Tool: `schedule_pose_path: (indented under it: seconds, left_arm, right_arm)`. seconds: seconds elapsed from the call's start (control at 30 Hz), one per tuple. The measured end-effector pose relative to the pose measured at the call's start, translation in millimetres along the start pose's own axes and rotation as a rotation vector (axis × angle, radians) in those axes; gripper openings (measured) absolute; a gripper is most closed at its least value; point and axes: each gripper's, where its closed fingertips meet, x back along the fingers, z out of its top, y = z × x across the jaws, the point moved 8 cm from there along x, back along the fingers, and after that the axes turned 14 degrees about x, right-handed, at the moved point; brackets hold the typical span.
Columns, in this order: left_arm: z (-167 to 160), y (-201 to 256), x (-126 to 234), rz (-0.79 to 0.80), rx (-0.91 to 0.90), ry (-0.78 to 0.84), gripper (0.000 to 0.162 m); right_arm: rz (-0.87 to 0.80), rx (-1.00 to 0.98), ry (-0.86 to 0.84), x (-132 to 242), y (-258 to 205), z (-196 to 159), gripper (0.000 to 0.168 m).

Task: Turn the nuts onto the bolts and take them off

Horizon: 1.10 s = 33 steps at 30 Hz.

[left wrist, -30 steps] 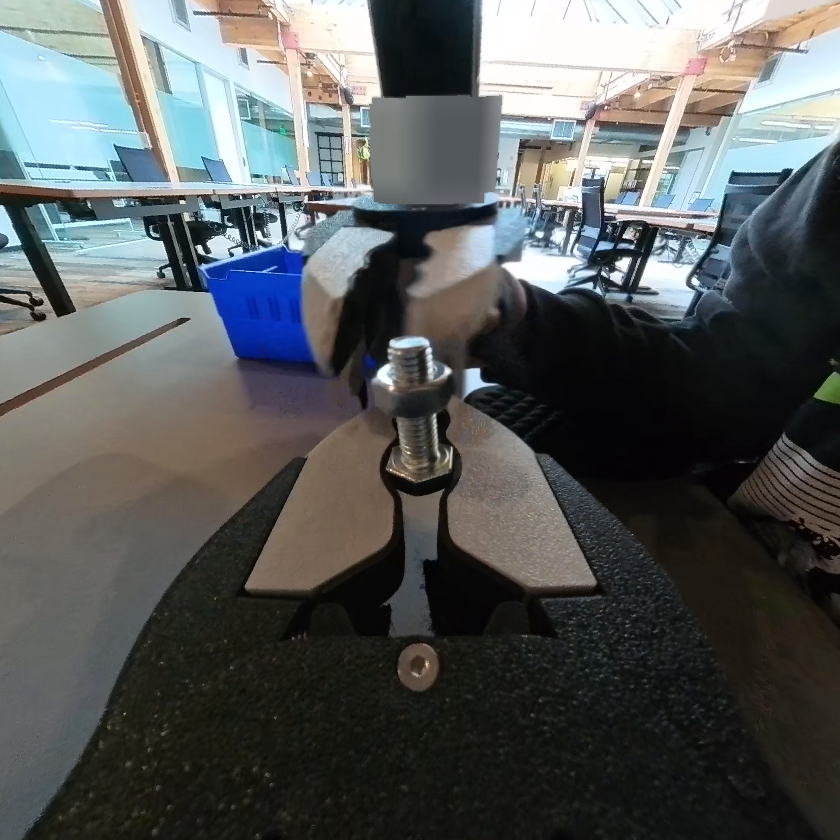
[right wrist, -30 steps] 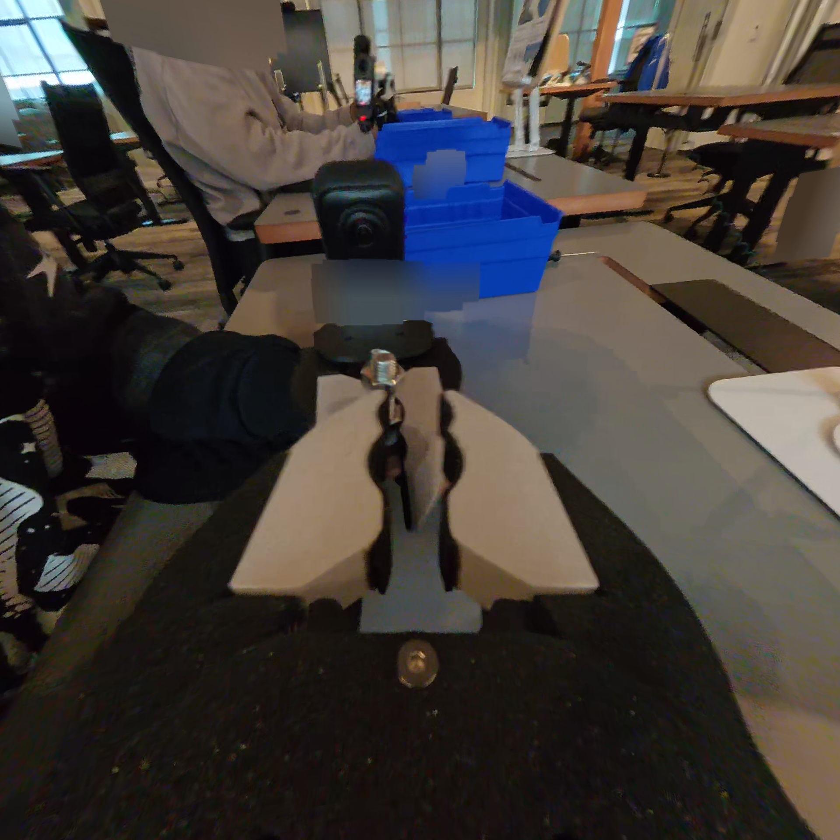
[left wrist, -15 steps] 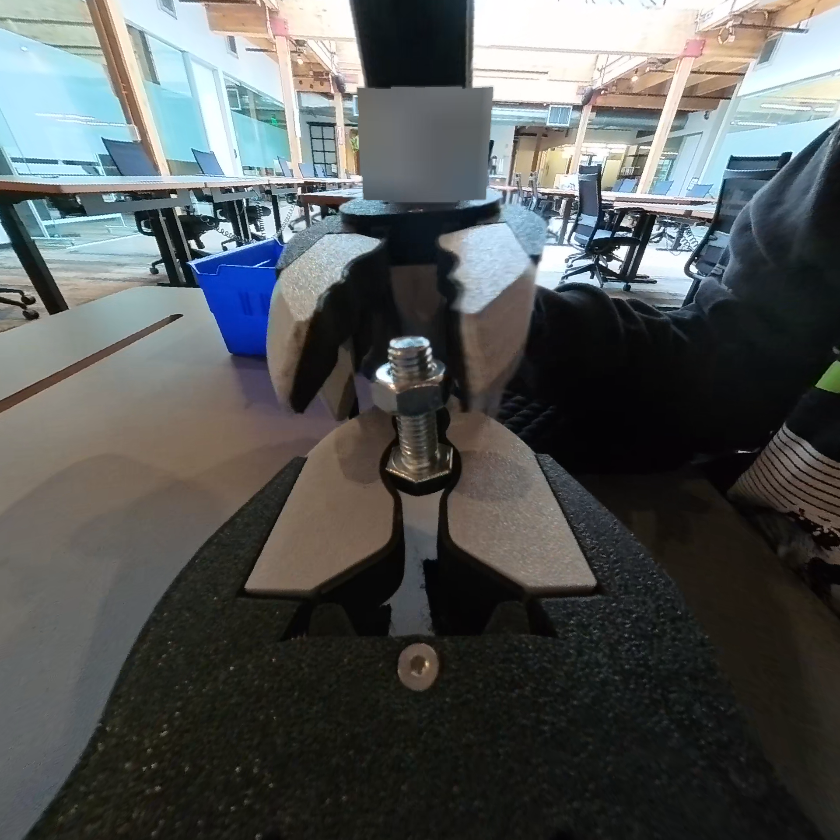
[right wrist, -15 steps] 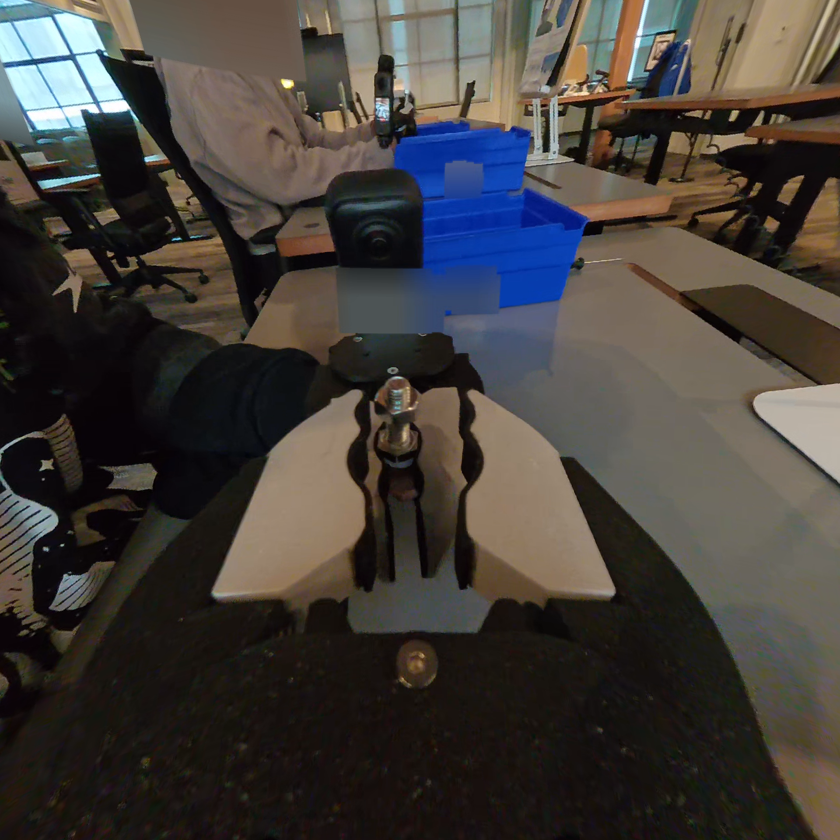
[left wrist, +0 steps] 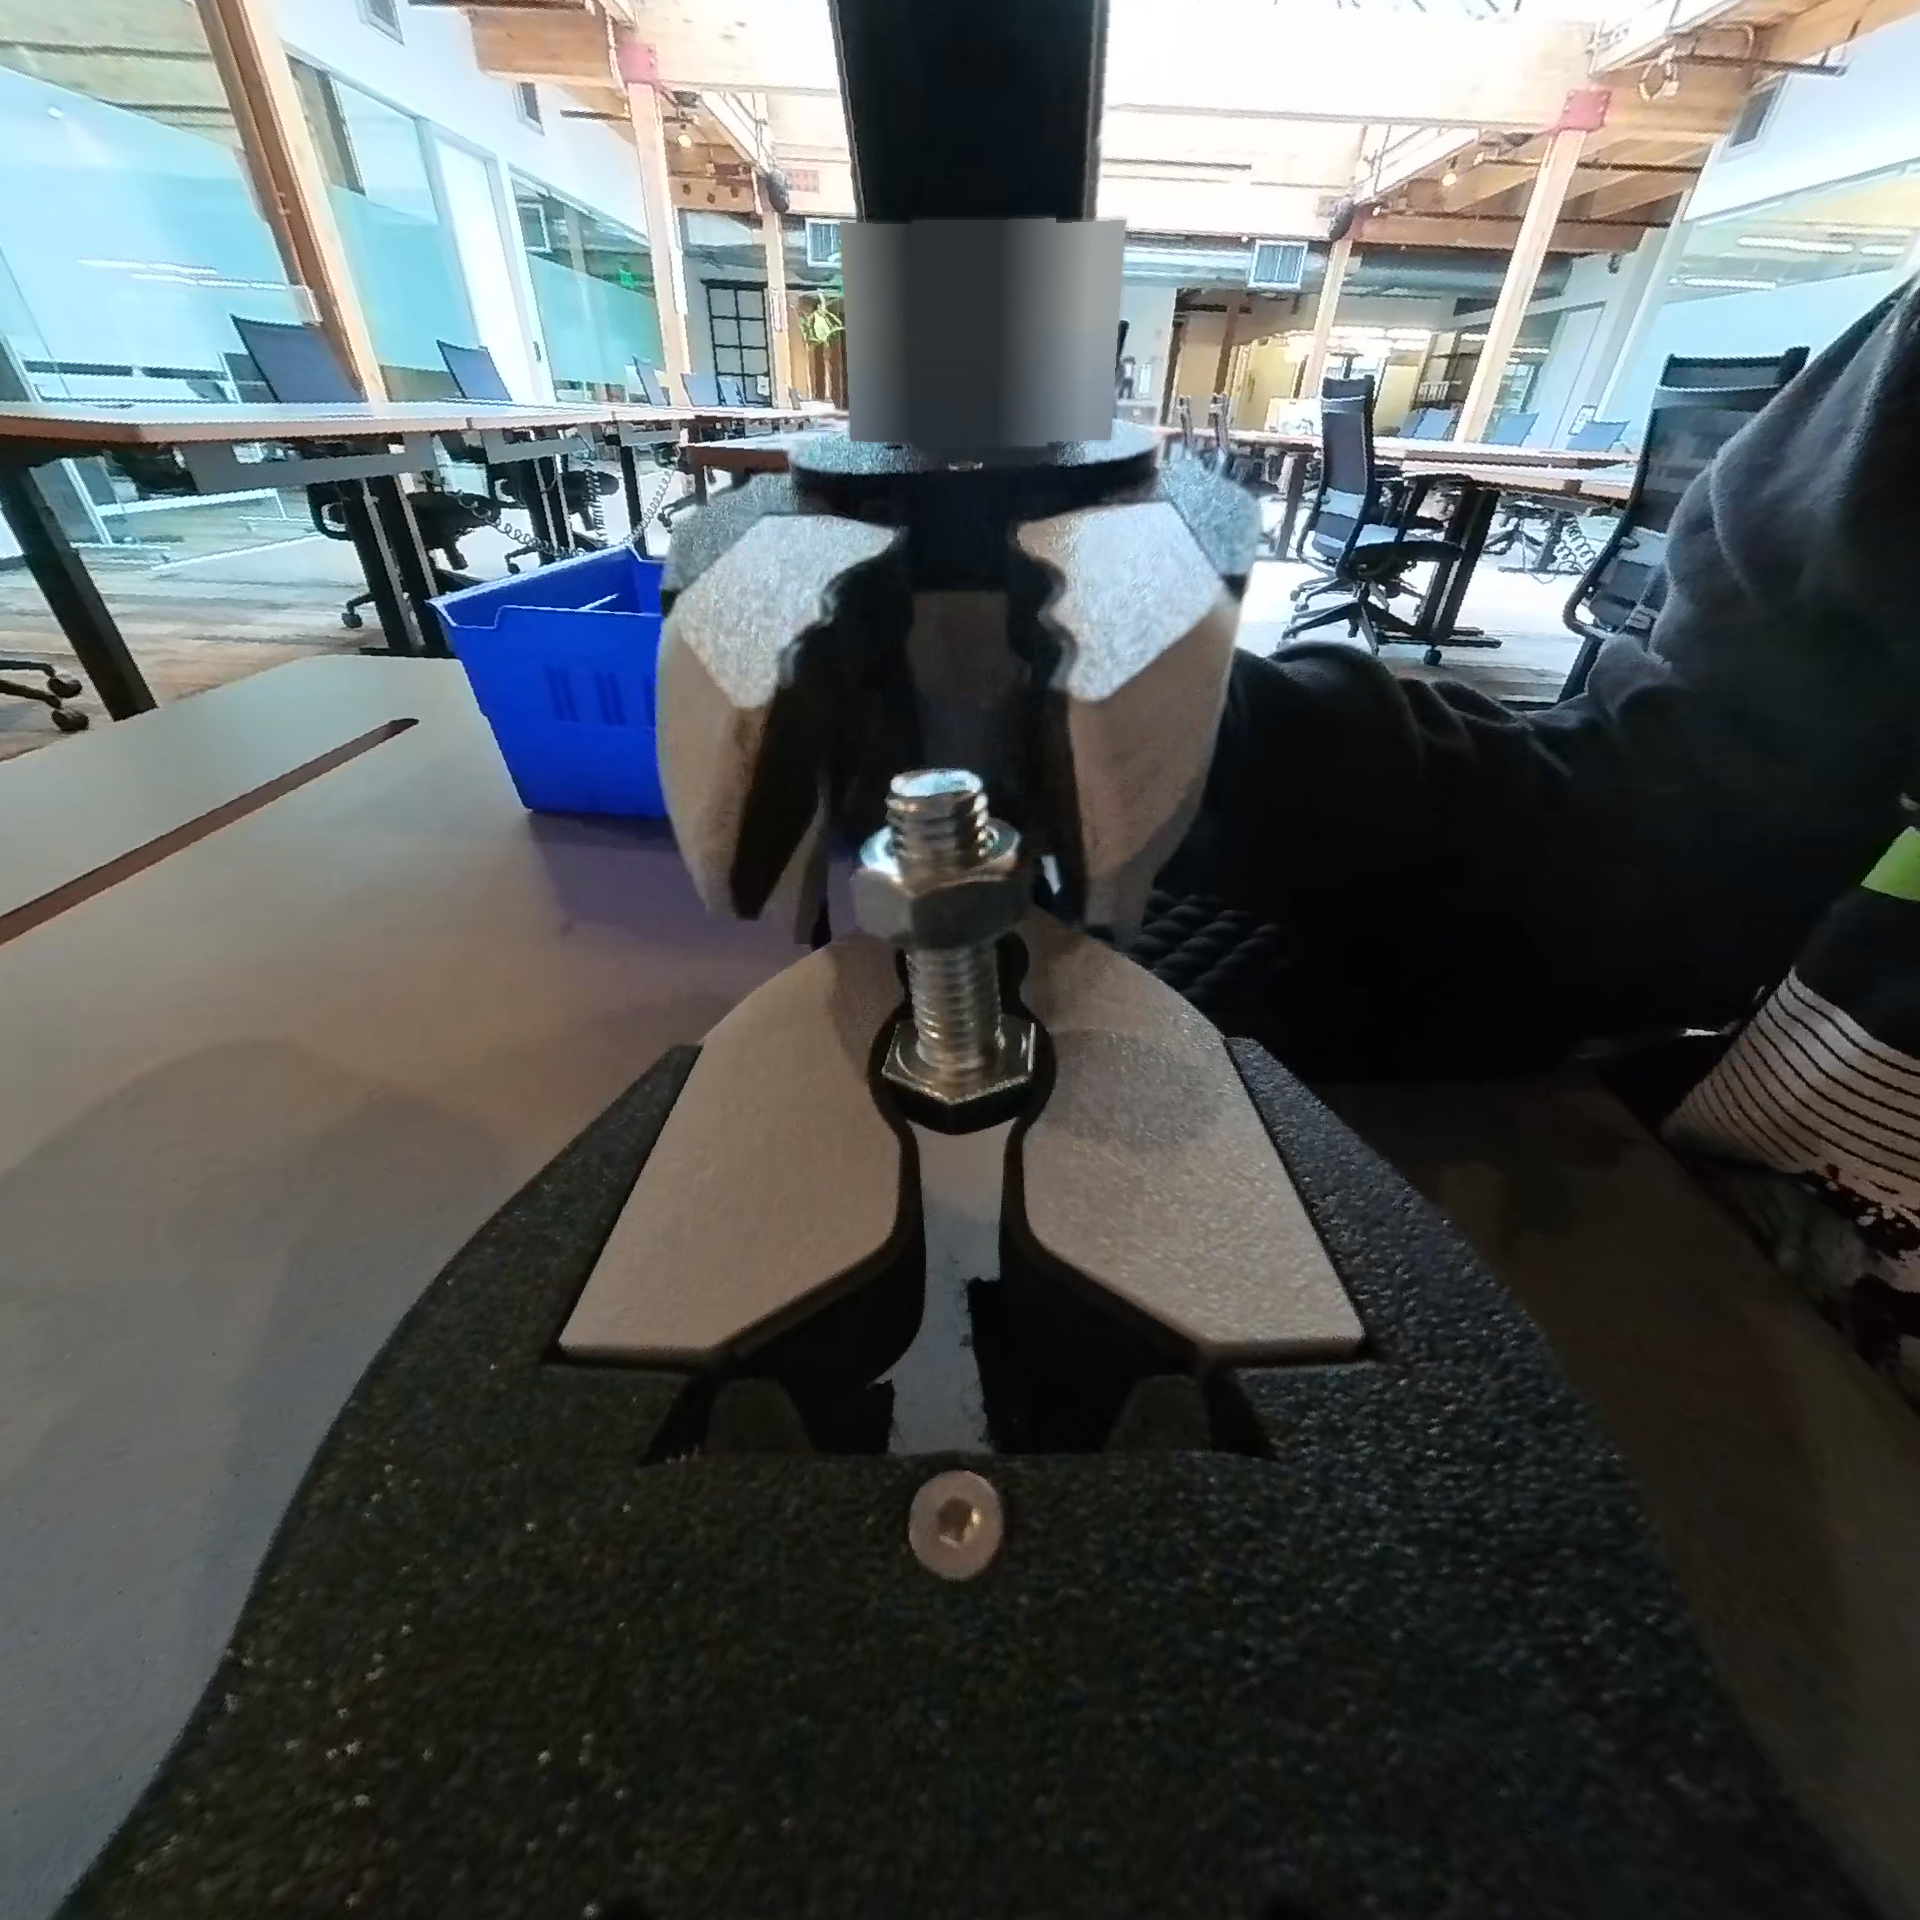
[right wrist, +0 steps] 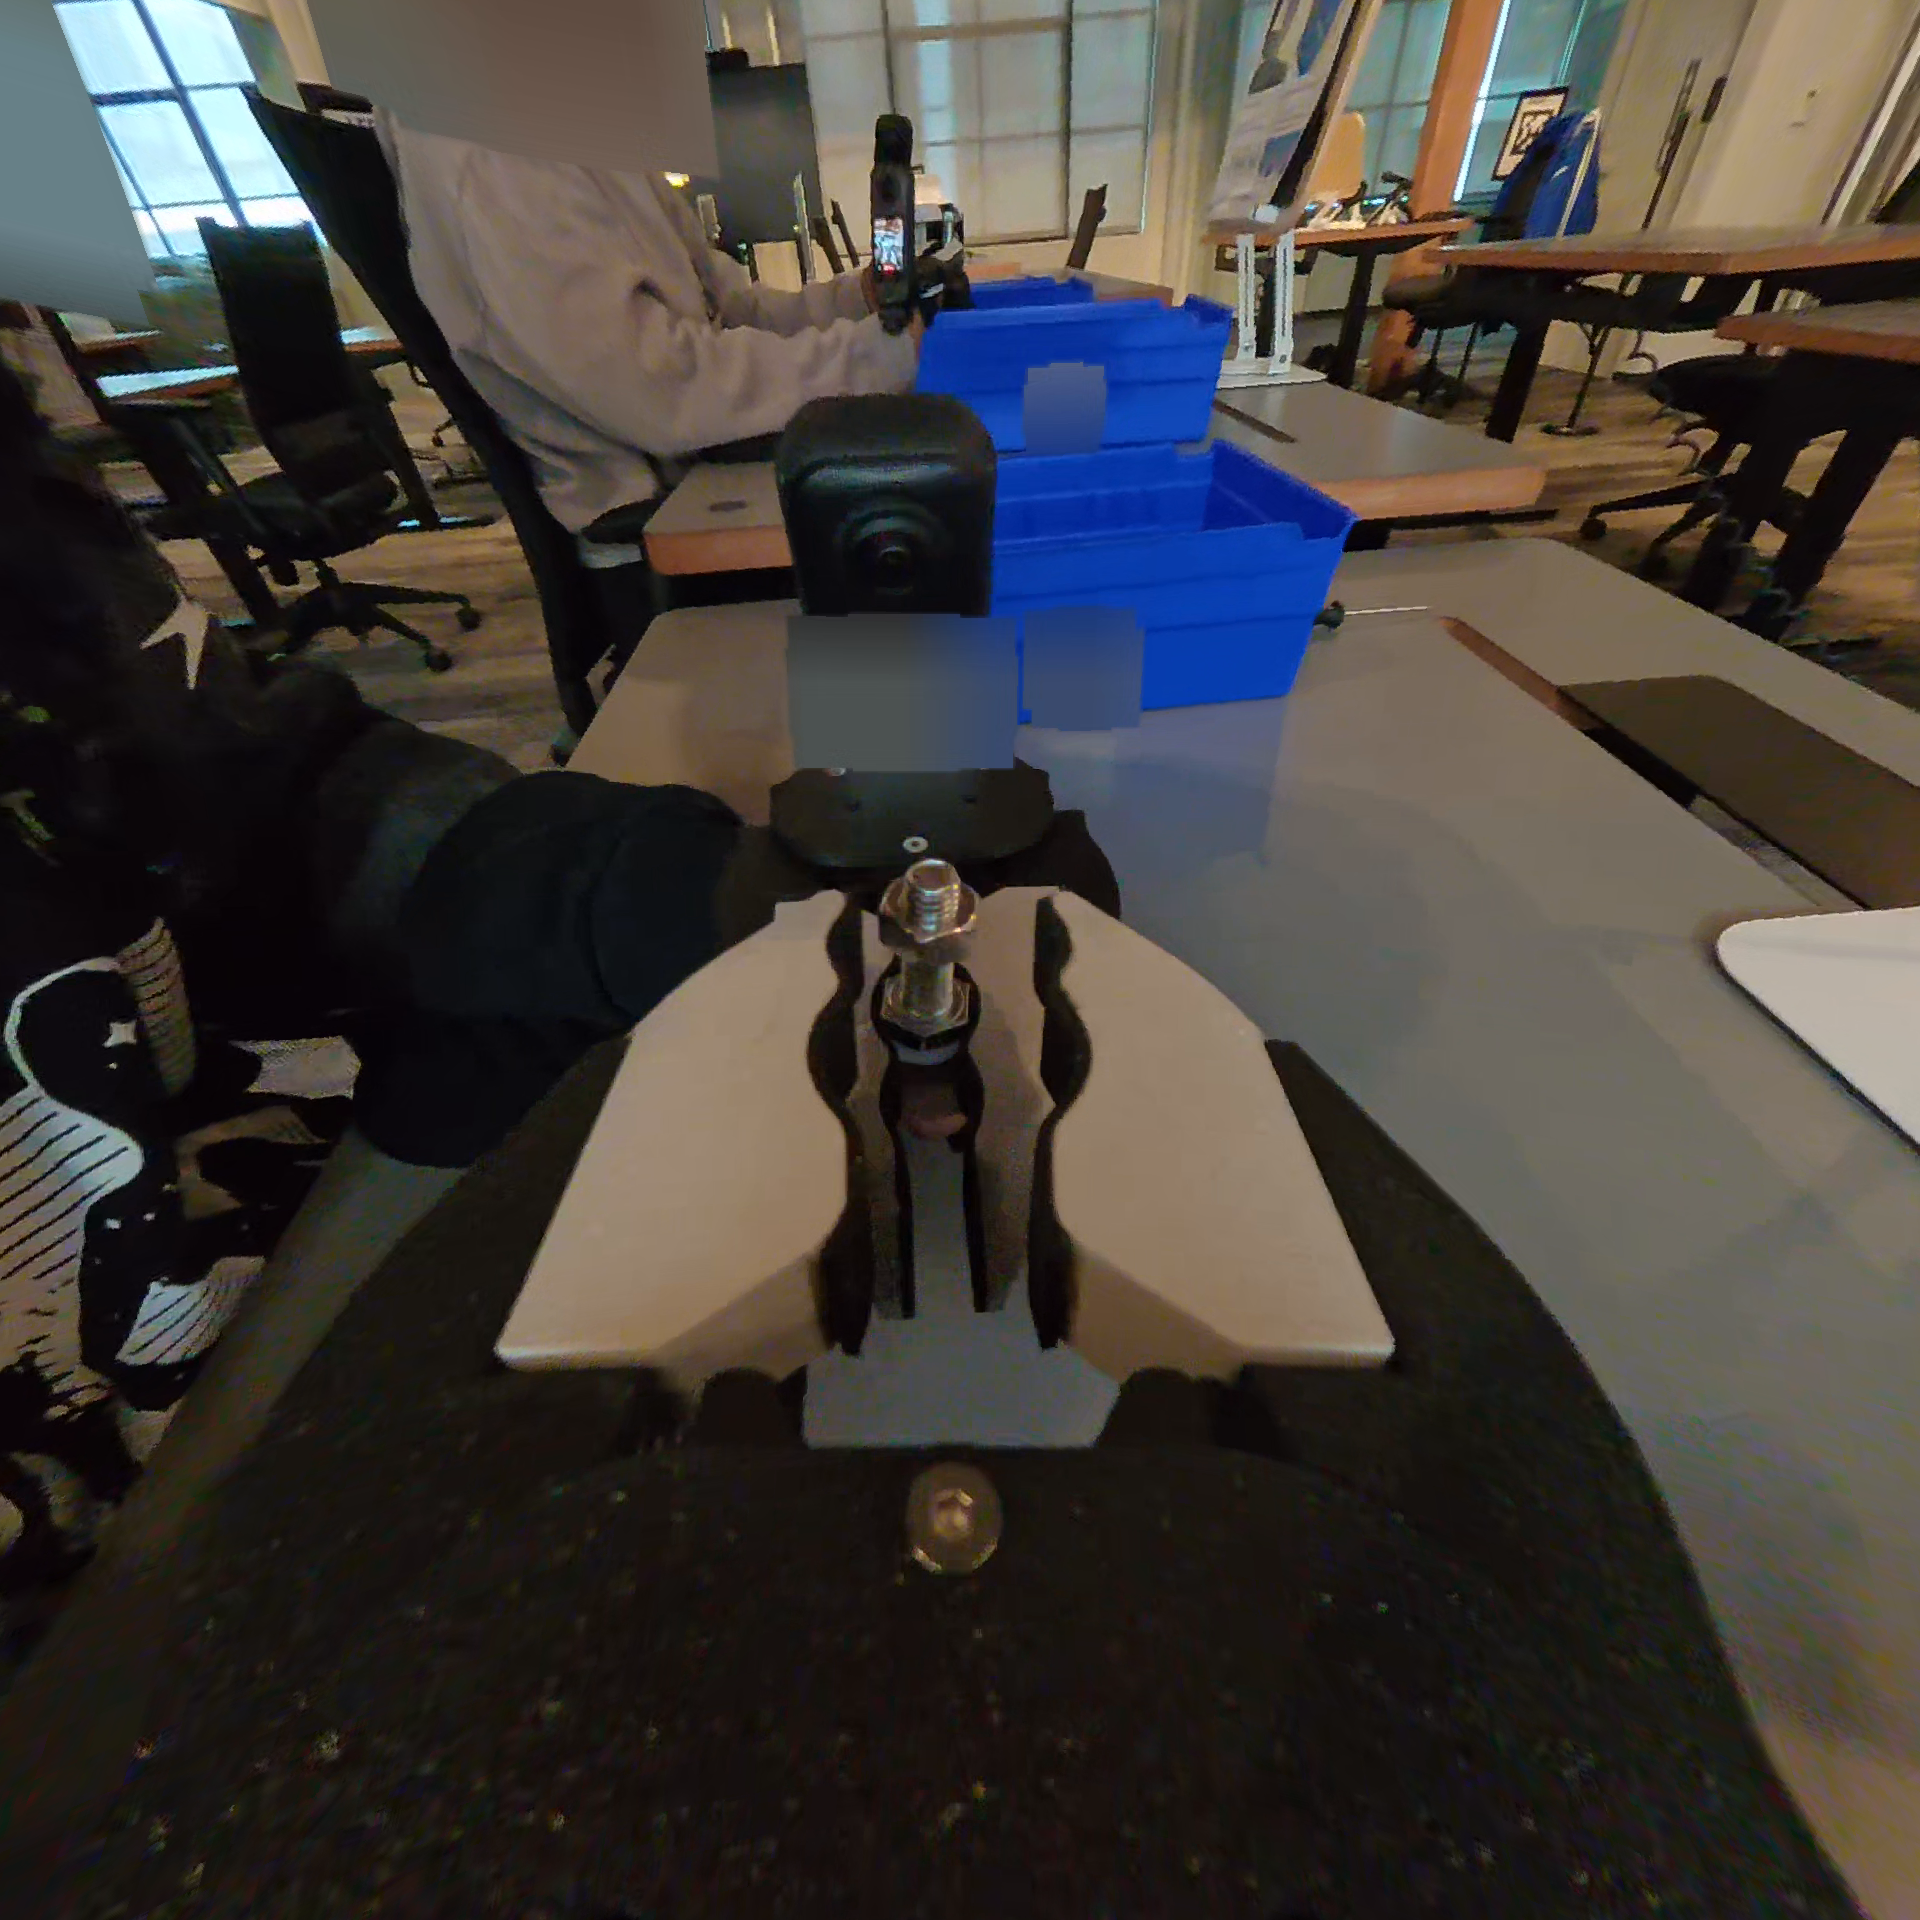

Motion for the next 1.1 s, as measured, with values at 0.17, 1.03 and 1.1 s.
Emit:
schedule_pose_path:
  seconds: [0.17, 1.03, 1.1]
  left_arm:
    - [2, 0, 2, -0.004, 0.007, 0.017, 0.011]
    - [0, -1, 0, -0.005, -0.003, -0.006, 0.012]
    - [-1, 0, -1, -0.007, -0.005, -0.008, 0.012]
  right_arm:
    - [-0.019, 0.016, -0.020, 15, 5, -2, 0.000]
    - [-0.012, -0.003, 0.042, 10, 2, 3, 0.036]
    - [-0.013, -0.002, 0.020, 2, 0, 1, 0.042]
